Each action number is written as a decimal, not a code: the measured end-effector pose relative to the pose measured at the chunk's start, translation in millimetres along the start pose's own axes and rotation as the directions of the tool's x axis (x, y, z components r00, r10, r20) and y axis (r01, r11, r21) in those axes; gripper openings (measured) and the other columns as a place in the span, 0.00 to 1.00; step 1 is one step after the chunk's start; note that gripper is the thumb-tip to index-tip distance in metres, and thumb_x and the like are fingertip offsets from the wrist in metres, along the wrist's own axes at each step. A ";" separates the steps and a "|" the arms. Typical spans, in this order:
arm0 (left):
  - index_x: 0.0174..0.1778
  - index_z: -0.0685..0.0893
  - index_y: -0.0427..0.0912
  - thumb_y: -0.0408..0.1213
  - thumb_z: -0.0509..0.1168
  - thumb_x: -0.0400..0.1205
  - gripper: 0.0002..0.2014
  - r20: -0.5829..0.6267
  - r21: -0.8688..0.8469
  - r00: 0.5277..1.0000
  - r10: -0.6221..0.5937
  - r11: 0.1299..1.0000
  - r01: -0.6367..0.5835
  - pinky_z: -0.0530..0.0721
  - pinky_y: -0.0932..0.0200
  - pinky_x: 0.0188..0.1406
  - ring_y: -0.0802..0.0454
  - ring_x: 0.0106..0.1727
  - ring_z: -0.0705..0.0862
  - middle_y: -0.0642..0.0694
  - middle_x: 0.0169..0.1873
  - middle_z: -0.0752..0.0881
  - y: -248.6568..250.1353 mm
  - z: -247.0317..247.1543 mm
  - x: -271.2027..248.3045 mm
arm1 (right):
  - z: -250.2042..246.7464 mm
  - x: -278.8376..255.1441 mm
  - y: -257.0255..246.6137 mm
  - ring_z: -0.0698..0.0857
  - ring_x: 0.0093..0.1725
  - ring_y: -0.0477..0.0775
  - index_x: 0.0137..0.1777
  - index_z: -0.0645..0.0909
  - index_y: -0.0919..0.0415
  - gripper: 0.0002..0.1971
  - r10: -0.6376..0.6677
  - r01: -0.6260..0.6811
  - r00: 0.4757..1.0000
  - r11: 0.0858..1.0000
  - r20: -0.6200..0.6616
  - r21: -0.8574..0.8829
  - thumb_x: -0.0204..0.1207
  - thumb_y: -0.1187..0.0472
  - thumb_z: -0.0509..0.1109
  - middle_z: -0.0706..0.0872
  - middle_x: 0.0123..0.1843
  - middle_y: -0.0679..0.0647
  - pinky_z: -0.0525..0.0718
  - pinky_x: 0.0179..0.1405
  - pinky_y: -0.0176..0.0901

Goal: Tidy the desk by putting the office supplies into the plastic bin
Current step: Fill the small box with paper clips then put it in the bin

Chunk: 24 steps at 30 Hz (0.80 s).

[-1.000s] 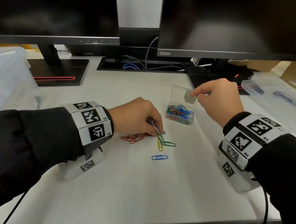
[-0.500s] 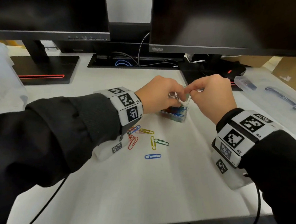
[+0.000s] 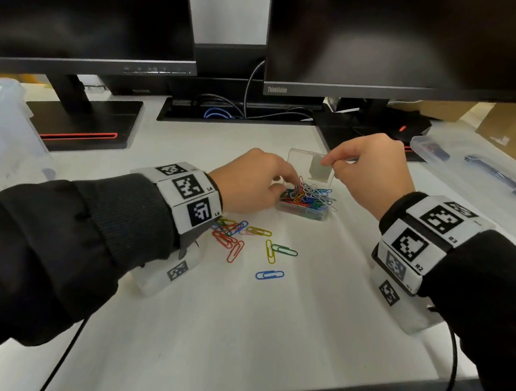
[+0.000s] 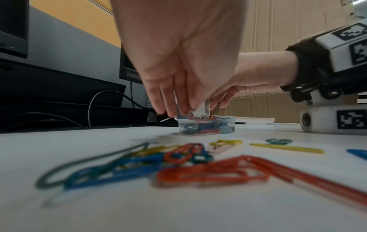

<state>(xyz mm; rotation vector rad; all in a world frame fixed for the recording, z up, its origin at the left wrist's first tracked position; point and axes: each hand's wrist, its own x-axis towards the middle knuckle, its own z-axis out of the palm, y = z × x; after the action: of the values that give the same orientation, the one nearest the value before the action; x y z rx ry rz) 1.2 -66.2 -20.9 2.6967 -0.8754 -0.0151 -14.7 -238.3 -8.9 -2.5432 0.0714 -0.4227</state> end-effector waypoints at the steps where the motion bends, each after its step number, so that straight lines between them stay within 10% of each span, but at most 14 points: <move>1: 0.65 0.82 0.50 0.35 0.58 0.84 0.16 -0.053 -0.002 0.998 0.016 1.000 -0.017 0.73 0.62 0.58 0.54 0.60 0.78 0.49 0.63 0.83 -0.1 -0.7 0.7 | 0.5 0.5 0.2 0.84 0.58 0.55 0.49 0.89 0.54 0.13 0.000 0.000 1.000 1.000 0.003 0.002 0.78 0.67 0.63 0.88 0.58 0.55 0.79 0.58 0.42; 8: 0.66 0.80 0.50 0.46 0.66 0.80 0.18 0.099 -0.028 0.956 0.277 0.961 -0.276 0.72 0.58 0.68 0.54 0.65 0.76 0.50 0.63 0.81 23.3 9.8 10.5 | 0.1 -1.2 1.4 0.85 0.54 0.51 0.46 0.89 0.55 0.12 -0.024 0.024 1.000 0.999 0.000 0.038 0.76 0.68 0.65 0.89 0.52 0.53 0.78 0.54 0.36; 24: 0.58 0.88 0.44 0.38 0.62 0.82 0.12 -0.046 -0.018 0.999 0.015 1.000 -0.016 0.77 0.60 0.55 0.49 0.56 0.82 0.45 0.56 0.86 16.4 9.2 26.8 | 3.5 -0.5 2.5 0.85 0.55 0.52 0.46 0.90 0.54 0.13 -0.036 0.037 0.999 0.999 -0.013 0.040 0.76 0.67 0.65 0.89 0.51 0.54 0.77 0.54 0.37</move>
<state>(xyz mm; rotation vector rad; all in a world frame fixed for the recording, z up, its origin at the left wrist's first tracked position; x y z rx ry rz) 12.7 -96.8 -22.7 2.6624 -0.8778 0.0421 -14.0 -238.5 -13.2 -2.5061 0.0206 -0.4494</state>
